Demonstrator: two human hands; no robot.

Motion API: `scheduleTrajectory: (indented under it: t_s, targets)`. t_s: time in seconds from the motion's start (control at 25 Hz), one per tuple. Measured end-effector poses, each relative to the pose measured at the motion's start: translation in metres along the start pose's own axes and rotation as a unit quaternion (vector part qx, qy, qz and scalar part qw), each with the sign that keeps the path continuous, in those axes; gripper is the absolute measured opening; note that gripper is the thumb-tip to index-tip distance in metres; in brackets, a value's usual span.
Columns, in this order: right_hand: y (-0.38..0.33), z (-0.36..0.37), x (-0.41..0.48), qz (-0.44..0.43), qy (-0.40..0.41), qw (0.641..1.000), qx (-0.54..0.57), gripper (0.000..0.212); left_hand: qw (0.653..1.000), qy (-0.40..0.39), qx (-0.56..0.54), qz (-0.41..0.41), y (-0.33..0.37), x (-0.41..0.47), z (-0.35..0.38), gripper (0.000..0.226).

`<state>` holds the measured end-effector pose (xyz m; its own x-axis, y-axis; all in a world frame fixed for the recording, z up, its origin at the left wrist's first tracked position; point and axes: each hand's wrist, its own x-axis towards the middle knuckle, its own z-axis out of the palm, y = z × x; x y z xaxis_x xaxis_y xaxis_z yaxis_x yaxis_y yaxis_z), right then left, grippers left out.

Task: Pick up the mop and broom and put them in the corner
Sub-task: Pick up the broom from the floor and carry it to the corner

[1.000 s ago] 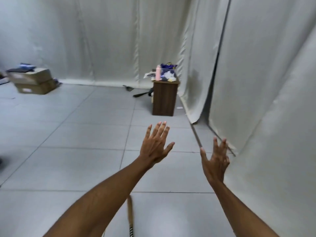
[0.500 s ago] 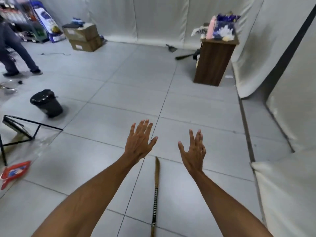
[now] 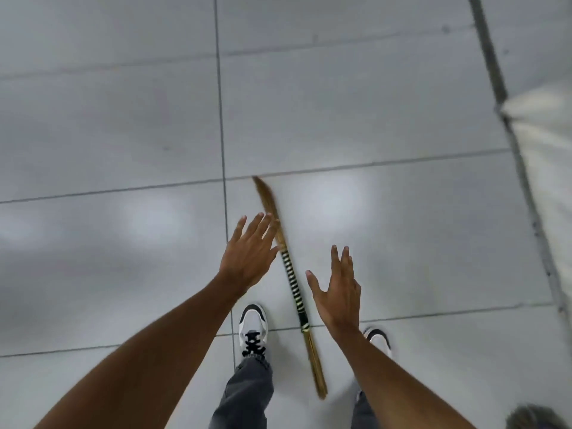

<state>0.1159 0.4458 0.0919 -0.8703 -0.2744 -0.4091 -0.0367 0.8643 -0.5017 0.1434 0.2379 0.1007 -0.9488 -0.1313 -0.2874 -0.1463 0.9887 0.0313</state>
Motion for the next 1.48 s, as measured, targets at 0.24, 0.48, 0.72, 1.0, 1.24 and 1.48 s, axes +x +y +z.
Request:
scheduleTrajectory:
  t_s: [0.24,0.48,0.72,1.0,1.24,1.48]
  targets:
    - [0.141,0.219,0.016,0.11,-0.092,0.99,0.011,0.079,0.994,-0.025,0.027,0.108,-0.008,0.041,0.28,0.057]
    - [0.211,0.332,0.012,0.141,-0.109,0.983,-0.042,0.062,0.979,-0.026,0.083,0.184,-0.003,0.057,0.412,0.075]
    - [0.227,0.328,-0.003,0.135,-0.161,0.975,-0.071,0.039,0.958,-0.02,0.18,0.223,0.016,0.082,0.388,0.037]
    - [0.188,0.218,0.023,0.022,-0.151,0.982,-0.107,0.05,0.947,-0.086,0.155,0.268,-0.003,0.131,0.258,0.056]
    - [0.149,0.04,0.008,0.042,-0.049,0.991,-0.116,0.057,0.912,0.049,0.118,0.39,0.001,0.164,0.069,0.028]
    - [0.083,-0.221,-0.083,0.067,0.074,0.983,-0.154,0.063,0.882,0.147,0.142,0.424,0.097,0.123,-0.211,0.033]
